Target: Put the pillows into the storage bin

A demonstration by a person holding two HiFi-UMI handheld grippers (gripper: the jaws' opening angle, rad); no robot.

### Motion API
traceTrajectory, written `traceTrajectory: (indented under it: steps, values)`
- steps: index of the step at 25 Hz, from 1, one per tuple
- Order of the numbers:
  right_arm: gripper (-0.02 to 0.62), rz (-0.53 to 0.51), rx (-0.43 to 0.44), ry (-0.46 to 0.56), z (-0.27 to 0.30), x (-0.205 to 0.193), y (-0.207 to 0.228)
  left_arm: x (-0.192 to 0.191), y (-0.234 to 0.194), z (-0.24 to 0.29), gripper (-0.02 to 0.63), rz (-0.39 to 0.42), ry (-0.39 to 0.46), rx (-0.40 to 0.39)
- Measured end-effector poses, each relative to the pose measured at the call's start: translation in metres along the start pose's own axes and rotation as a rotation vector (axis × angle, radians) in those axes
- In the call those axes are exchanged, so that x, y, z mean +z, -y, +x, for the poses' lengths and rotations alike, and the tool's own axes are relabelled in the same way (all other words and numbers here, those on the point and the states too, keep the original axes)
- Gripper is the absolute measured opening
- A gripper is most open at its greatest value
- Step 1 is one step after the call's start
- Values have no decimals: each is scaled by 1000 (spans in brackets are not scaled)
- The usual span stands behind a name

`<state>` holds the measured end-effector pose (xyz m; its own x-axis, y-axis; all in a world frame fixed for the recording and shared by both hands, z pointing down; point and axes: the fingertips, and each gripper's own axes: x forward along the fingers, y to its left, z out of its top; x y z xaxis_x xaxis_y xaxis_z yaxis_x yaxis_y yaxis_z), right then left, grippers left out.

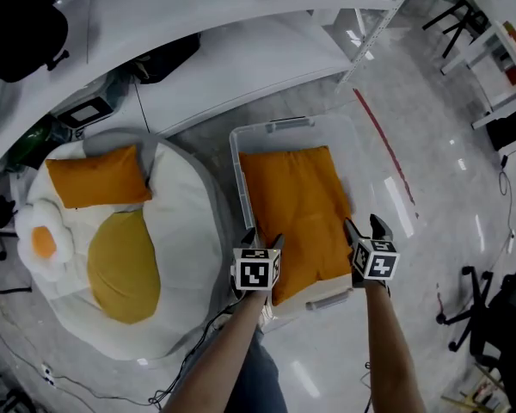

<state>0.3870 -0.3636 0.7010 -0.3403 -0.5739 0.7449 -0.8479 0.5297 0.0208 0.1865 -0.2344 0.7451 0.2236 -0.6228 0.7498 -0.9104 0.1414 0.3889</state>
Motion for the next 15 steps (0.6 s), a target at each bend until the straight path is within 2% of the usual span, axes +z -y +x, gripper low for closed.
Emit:
traceTrajectory:
  steps: [8, 11, 15]
  values:
    - [302, 18, 135, 66, -67, 64, -73, 54, -20, -112, 291, -104, 203, 54]
    - [304, -34, 206, 74, -82, 95, -120, 67, -43, -156, 291, -157, 249, 97]
    - [302, -135, 345, 90, -82, 139, -200, 71, -91, -214, 291, -245, 302, 203]
